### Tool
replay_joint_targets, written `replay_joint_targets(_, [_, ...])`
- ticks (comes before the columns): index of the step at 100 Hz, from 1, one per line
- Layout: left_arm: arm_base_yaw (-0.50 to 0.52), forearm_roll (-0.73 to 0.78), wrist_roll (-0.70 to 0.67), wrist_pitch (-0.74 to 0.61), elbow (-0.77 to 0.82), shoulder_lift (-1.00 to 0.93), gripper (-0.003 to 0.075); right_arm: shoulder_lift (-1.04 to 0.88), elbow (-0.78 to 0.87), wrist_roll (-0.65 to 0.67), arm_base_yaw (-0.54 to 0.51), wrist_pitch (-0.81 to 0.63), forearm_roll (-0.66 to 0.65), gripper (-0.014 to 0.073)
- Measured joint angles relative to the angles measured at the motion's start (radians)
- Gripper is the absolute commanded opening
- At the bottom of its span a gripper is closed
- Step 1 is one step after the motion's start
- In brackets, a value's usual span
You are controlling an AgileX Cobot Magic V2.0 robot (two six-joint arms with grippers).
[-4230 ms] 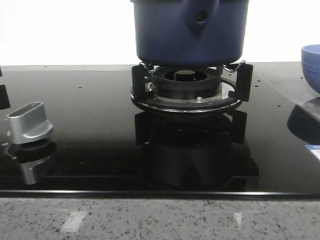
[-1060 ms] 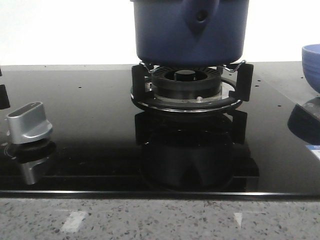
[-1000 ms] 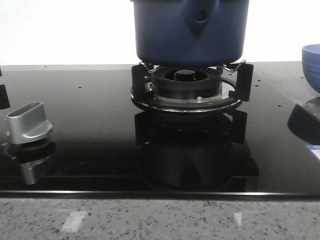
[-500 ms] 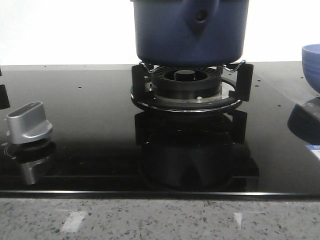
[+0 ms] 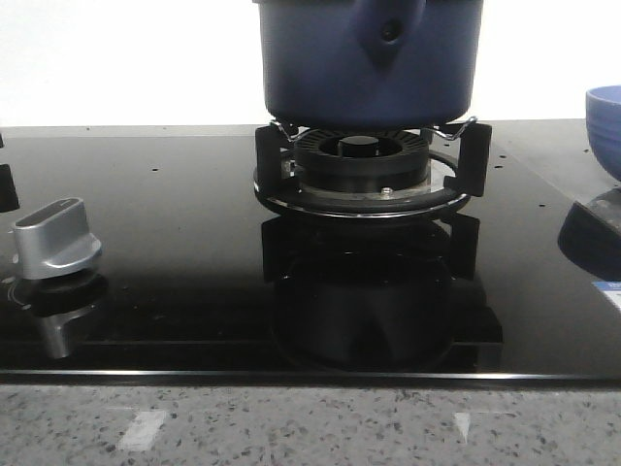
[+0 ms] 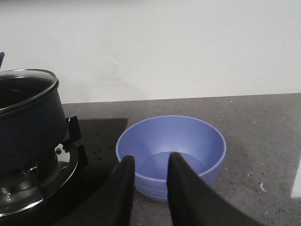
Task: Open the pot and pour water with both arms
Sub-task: 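Lower the left gripper onto the purple lid knob and close it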
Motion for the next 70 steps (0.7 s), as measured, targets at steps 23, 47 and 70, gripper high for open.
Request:
replay_joint_targets(23, [0.0, -0.002, 0.052, 0.04, -0.089, 0.037, 0.0463, 0.0, 0.0, 0.0, 0.0, 0.0, 0.001, 0.0155])
replay_joint_targets(47, [-0.002, -0.016, 0.125, 0.13, -0.13, 0.037, 0.0463, 0.0, 0.0, 0.0, 0.0, 0.008, 0.001, 0.0155])
replay_joint_targets(70, [-0.002, -0.093, 0.131, 0.141, -0.13, 0.037, 0.0463, 0.0, 0.0, 0.0, 0.0, 0.023, 0.029, 0.0155])
